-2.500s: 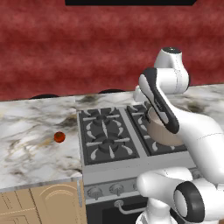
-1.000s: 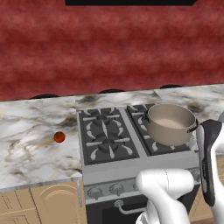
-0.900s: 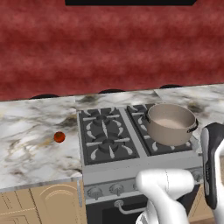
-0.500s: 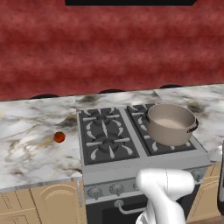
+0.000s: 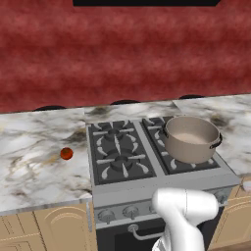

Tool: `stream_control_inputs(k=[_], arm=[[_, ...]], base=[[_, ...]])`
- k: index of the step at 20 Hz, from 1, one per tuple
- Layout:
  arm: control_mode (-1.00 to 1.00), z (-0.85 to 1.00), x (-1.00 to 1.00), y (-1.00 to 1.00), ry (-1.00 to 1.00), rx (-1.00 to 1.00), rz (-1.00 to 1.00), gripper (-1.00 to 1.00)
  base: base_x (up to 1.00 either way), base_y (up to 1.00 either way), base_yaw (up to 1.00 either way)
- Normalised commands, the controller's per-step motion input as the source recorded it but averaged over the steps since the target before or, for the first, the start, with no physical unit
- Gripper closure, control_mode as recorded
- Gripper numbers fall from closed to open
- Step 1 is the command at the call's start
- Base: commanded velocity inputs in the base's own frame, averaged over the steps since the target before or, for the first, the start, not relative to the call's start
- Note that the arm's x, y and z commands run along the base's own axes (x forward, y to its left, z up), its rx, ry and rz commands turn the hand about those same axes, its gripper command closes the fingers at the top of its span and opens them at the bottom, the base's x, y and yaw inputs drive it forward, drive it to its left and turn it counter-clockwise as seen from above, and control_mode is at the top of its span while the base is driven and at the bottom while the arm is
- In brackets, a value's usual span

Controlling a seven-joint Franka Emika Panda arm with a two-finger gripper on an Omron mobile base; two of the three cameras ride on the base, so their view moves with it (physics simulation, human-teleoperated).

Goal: Turn on the burner for the pot on the stove. Wait thirty seconds for the pot to heat up. Then add the tomato to the pot.

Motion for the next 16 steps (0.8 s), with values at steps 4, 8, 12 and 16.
stream_control_inputs(k=[4,8,12,16], arm=[[-1.0,-0.44,0.0,-0.34,-0.18,0.02,0.16,-1.0],[-1.0,-0.47,0.0,-0.37,-0.19,0.0,0.13,-1.0],[-1.0,-0.33,0.0,-0.32,-0.1,0.0,0.09,-1.0],[-1.0,-0.33,0.0,-0.29,-0.31,0.0,0.05,-1.0]], base=[[0.0,0.0,0.0],[0.0,0.0,0.0],[0.0,0.0,0.0],[0.0,0.0,0.0]])
